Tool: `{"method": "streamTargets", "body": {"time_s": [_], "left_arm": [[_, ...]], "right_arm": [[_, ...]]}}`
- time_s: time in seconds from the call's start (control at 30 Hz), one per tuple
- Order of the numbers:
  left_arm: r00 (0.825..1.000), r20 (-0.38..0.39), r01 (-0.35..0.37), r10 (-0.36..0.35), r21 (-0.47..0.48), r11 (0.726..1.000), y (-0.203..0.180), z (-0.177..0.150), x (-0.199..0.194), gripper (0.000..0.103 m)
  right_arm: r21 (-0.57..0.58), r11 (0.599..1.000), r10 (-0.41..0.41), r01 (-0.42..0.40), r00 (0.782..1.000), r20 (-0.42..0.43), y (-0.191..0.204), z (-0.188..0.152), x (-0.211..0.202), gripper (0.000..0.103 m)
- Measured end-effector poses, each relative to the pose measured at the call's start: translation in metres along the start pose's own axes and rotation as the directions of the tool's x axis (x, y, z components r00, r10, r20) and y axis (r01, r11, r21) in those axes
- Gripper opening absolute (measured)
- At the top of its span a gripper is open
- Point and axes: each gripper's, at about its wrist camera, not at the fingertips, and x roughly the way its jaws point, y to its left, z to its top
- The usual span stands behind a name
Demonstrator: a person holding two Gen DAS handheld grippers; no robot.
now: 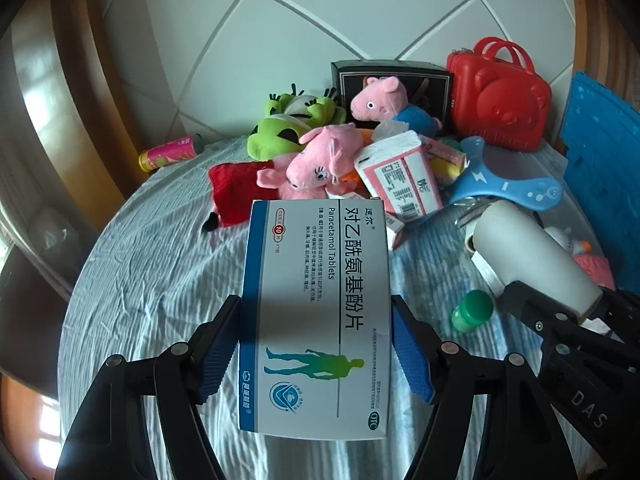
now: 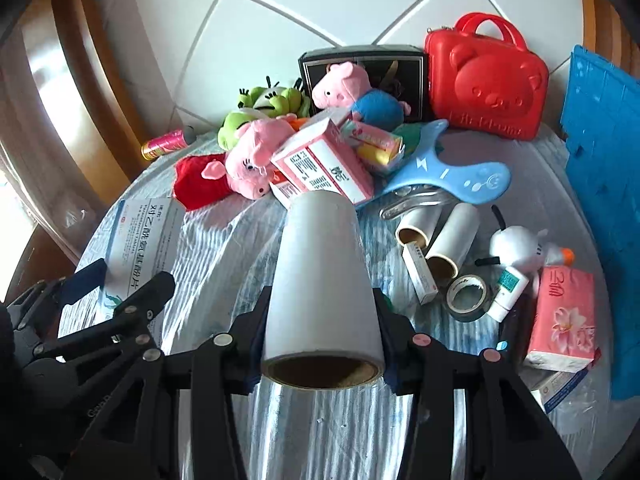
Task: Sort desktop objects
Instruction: 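Carry the paracetamol box with the left tool while the right tool carries the roller over the bin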
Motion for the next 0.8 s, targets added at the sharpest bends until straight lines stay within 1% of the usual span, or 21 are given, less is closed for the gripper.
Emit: {"method": "streamTargets", "body": {"time_s": [0.07, 0.13, 0.3, 0.4, 0.57, 0.7, 0.8], "left_arm": [[1.0, 0.023, 0.012, -0.012, -0.001, 1.0, -0.004, 0.001, -0.014, 0.072], [0.998, 0.047, 0.041, -0.042, 0.011, 0.999, -0.007, 0.003, -0.026, 0.072], [0.985, 0.112, 0.124, -0.128, 0.042, 0.991, -0.016, 0.01, -0.055, 0.072], [0.972, 0.148, 0.175, -0.182, 0.053, 0.983, -0.027, 0.015, -0.073, 0.072], [0.949, 0.197, 0.233, -0.248, 0.098, 0.968, -0.058, 0.027, -0.105, 0.072], [0.927, 0.238, 0.266, -0.291, 0.133, 0.955, -0.093, 0.035, -0.129, 0.072], [0.909, 0.265, 0.288, -0.321, 0.157, 0.945, -0.128, 0.041, -0.146, 0.072]], "right_arm": [[-0.004, 1.0, -0.004, 0.004, 0.999, 0.033, -0.003, -0.001, -0.019, 0.045], [0.005, 1.0, -0.015, 0.015, 0.998, 0.068, -0.007, -0.001, -0.037, 0.045], [0.053, 0.994, -0.107, 0.099, 0.98, 0.17, -0.011, -0.002, -0.095, 0.045], [0.069, 0.986, -0.164, 0.152, 0.961, 0.221, -0.015, 0.0, -0.129, 0.045], [0.124, 0.973, -0.225, 0.196, 0.93, 0.292, -0.033, 0.0, -0.179, 0.045], [0.181, 0.957, -0.275, 0.225, 0.902, 0.334, -0.065, -0.002, -0.212, 0.045], [0.215, 0.944, -0.314, 0.248, 0.877, 0.365, -0.1, -0.004, -0.237, 0.045]]}}
